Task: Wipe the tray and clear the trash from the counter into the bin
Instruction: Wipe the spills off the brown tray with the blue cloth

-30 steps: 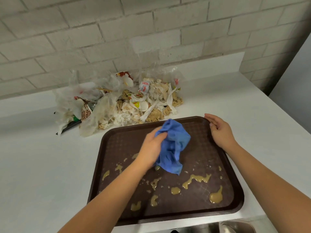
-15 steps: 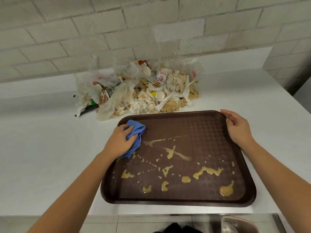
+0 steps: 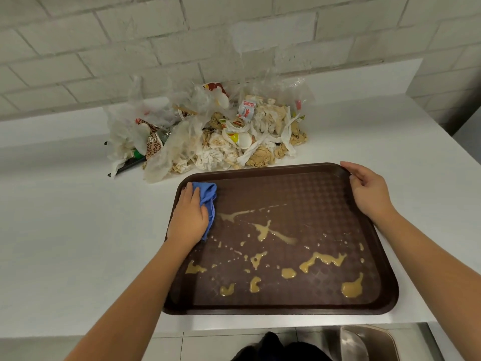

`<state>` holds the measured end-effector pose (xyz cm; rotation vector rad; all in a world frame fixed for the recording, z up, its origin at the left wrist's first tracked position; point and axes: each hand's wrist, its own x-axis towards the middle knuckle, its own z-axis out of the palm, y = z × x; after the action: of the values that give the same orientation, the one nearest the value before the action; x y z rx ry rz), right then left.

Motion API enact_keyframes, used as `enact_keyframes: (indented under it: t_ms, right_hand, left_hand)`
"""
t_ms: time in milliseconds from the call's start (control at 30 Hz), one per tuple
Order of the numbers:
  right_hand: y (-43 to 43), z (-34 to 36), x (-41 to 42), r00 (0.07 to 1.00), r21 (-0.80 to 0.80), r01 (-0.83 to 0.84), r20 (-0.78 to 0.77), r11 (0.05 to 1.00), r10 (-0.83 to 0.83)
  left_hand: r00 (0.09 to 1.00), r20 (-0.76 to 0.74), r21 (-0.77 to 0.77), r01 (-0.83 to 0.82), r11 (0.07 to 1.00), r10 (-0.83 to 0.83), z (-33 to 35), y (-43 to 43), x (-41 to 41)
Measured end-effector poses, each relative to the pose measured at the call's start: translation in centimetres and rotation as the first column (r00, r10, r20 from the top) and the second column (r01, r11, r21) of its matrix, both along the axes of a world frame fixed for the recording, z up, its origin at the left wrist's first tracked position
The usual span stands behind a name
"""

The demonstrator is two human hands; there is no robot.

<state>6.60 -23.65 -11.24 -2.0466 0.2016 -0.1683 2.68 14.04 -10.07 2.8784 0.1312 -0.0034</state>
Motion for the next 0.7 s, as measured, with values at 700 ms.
enact_keyframes:
  t_ms: [700]
  right_hand:
    - [-0.3,-0.6,0.2,1.0,-0.033,-0.018,0.016,0.999,0.018]
  left_hand:
    - [0.976,-0.032,-0.05,0.212,0.976,-0.214,0.2,-9.9,-0.1]
